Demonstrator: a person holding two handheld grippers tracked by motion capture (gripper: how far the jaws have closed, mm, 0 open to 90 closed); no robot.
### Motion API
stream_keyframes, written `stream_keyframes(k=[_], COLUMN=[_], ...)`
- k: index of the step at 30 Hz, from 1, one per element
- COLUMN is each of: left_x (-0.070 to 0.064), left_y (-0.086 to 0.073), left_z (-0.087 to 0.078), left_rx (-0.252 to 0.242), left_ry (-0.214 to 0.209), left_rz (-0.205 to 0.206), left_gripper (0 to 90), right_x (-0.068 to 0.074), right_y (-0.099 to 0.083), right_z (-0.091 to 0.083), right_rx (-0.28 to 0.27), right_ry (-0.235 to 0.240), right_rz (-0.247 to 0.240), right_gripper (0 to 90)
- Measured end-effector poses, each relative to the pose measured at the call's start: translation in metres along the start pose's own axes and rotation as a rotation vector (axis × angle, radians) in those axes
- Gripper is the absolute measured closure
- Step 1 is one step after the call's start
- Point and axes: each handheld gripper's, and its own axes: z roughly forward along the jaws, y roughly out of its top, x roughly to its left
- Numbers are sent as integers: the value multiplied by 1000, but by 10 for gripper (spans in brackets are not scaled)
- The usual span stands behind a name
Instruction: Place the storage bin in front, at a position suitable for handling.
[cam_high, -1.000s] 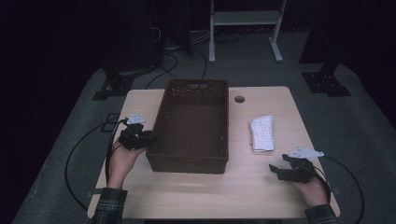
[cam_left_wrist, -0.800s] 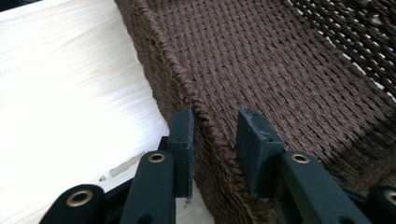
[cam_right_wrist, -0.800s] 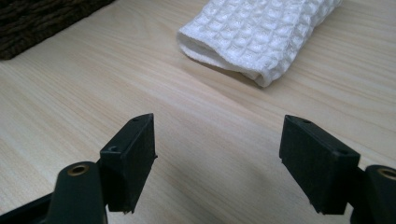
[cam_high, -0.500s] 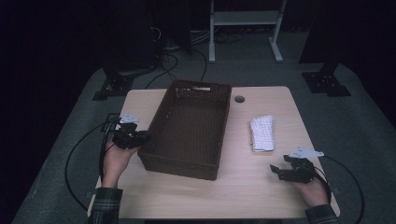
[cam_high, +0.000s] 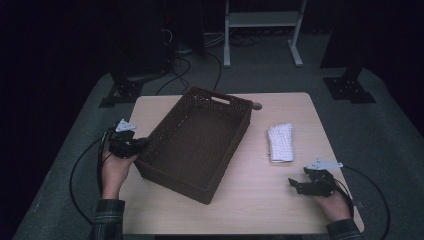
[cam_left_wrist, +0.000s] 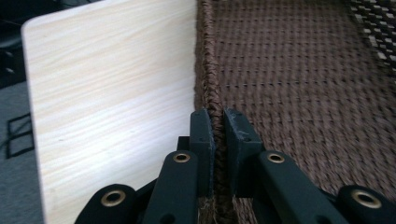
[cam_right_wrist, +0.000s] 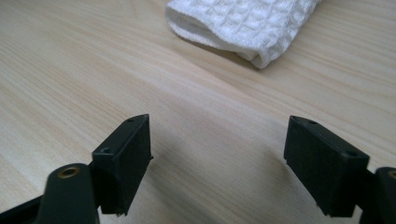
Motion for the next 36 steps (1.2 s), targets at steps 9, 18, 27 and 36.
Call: stream_keyframes(k=[9,18,27,36], left_x=[3,-11,-62,-109], left_y=[1,16,34,47], left_z=[-4,-26,-16,-6], left_rx=[-31,-88,-80,-74], left_ry=[18,-61,-232,-294], left_rz=[-27,-24,35,100], left_gripper=[736,485,444,430], right_x=[1,1,1,1], right_y=[-2,-2,-2,-3], right_z=[2,3,3,4], right_rx=[11,6,-1,-8], right_ry=[-1,-3,-8,-6], right_rz=[-4,-4,0,-2], right_gripper=[188,181,180,178])
